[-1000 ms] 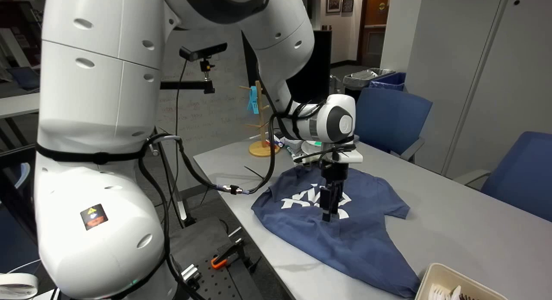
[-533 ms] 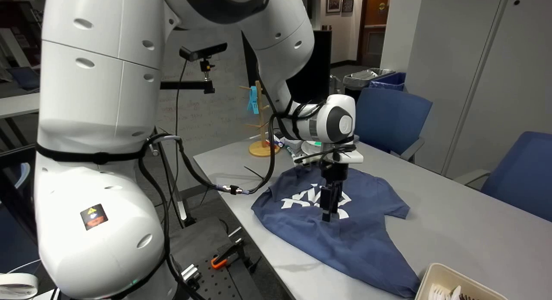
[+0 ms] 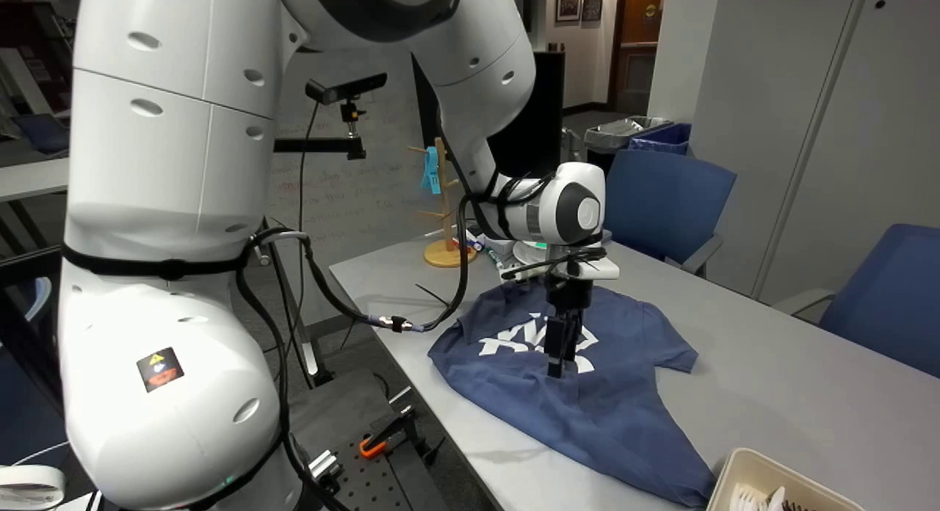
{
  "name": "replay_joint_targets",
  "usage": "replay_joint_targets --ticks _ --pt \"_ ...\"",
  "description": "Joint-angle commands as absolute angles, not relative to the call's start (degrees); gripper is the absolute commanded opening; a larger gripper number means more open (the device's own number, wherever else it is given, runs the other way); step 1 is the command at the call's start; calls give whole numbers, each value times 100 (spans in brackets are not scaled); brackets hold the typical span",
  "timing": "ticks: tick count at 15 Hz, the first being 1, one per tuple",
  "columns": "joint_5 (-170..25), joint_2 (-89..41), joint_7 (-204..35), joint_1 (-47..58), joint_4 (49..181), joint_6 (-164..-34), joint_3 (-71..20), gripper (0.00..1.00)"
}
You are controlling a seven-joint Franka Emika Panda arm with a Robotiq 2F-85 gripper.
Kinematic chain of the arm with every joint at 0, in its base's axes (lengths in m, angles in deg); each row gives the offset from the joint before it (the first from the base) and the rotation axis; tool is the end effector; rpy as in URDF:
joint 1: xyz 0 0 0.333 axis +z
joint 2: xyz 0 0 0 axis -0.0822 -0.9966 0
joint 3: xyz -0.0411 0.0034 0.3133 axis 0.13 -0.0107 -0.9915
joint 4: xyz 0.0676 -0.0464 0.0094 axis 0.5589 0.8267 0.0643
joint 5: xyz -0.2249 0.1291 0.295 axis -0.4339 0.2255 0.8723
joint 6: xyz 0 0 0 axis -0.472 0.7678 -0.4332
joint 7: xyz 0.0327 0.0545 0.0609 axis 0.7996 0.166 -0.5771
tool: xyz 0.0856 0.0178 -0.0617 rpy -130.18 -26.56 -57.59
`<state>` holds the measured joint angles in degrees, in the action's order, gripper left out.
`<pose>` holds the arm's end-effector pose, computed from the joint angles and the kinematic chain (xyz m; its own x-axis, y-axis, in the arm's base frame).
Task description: Unfold the shirt
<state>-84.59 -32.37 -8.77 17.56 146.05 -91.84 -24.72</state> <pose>0.5207 0.0636 0.1713 0.5021 -0.8590 0.1006 -0.8126 -0.4287 0.3949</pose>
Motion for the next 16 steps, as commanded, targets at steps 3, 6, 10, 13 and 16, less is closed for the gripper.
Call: replay_joint_targets --ticks 3,6,10,13,16 --pt "-8447 -3312 -814 1779 14298 -8947 -2572 100" --pt "-8334 -3394 -847 1794 14150 -8898 -2701 100" --pt "-8218 -3583 -829 1792 13986 -8747 -2815 100" --pt "-8215 -3787 -818 1787 13878 -8692 -2800 100" --pt "-8162 -3995 -798 1793 13750 -8639 -2780 92"
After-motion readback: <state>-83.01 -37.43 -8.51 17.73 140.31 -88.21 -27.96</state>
